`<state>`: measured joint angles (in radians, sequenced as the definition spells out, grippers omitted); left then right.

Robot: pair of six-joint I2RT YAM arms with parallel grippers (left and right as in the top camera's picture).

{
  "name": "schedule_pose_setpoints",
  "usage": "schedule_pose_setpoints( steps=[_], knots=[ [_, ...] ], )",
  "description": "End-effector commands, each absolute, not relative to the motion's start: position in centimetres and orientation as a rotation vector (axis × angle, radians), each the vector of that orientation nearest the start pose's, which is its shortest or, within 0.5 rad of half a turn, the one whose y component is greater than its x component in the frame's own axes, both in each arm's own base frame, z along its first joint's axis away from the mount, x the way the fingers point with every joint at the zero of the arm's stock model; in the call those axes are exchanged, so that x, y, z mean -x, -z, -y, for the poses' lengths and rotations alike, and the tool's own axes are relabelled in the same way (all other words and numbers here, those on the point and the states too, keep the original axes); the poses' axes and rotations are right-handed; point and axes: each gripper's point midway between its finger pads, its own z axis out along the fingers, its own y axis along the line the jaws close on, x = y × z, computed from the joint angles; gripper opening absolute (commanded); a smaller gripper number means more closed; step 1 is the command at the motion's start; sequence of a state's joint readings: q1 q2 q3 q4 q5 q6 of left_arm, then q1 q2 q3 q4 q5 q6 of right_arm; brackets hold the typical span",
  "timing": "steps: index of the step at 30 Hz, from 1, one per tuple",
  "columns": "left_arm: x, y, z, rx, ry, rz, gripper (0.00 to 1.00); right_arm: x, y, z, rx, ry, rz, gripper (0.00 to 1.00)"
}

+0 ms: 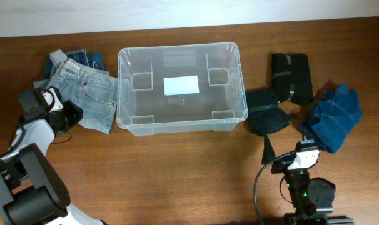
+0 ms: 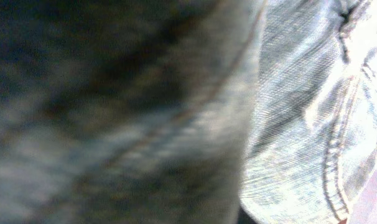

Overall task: Pack container
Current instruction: 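Reach the left gripper to the light-blue jeans and grasp them, then lift the light-blue jeans with the left gripper into the bin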

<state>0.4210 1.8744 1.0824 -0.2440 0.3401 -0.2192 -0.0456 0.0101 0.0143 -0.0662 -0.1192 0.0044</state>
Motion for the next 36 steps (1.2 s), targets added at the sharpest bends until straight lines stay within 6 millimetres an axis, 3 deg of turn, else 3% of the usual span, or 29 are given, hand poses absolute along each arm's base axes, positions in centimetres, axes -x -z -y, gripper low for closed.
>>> schedule_pose_setpoints(
  steps=[1,4,8,10,11,13,15,17,20,23,26,32,36],
  knots=[
    [-42.3,-2.4,-13.0,0.676,0.301,-2.464,0.03,-24.6,-15.9,-0.9,0.037,-0.071,-1.635,0.98],
    [-43.6,-4.6,-12.1,0.622,0.390,-2.417,0.01,-24.6,-15.9,-0.9,0.037,-0.071,-1.635,0.98],
    [-45.4,-11.7,-11.2,0.511,0.467,-2.297,0.01,-24.6,-15.9,-0.9,0.037,-0.071,-1.635,0.98],
    [-45.6,-17.0,-11.1,0.436,0.431,-2.236,0.01,-24.6,-15.9,-0.9,0.037,-0.071,-1.635,0.98],
    [-45.5,-18.4,-11.0,0.413,0.418,-2.220,0.01,-24.6,-15.9,-0.9,0.037,-0.071,-1.635,0.98],
    [-44.7,-24.3,-10.4,0.308,0.362,-2.148,0.01,-24.6,-15.9,-0.9,0.037,-0.071,-1.635,0.98],
    [-43.7,-28.2,-9.4,0.237,0.344,-2.087,0.01,-24.6,-15.9,-0.9,0.037,-0.071,-1.635,0.98],
    [-42.9,-31.0,-8.2,0.182,0.345,-2.032,0.01,-24.6,-15.9,-0.9,0.037,-0.071,-1.635,0.98],
    [-41.4,-34.6,-4.0,-0.006,0.396,-1.953,0.01,-24.6,-15.9,-0.9,0.037,-0.071,-1.635,0.98],
    [-40.5,-36.1,0.0,-0.207,0.452,-1.901,0.01,-24.6,-15.9,-0.9,0.037,-0.071,-1.635,0.98],
    [-39.5,-36.5,5.8,-0.527,0.510,-1.817,0.01,-24.6,-15.9,-0.9,0.037,-0.071,-1.635,0.98],
    [-38.7,-35.0,13.4,-0.858,0.535,-1.719,0.01,-24.6,-15.9,-0.9,0.037,-0.071,-1.635,0.98],
    [-38.4,-32.7,17.9,-1.046,0.557,-1.664,0.01,-24.6,-15.9,-0.9,0.037,-0.071,-1.635,0.98]
  ],
)
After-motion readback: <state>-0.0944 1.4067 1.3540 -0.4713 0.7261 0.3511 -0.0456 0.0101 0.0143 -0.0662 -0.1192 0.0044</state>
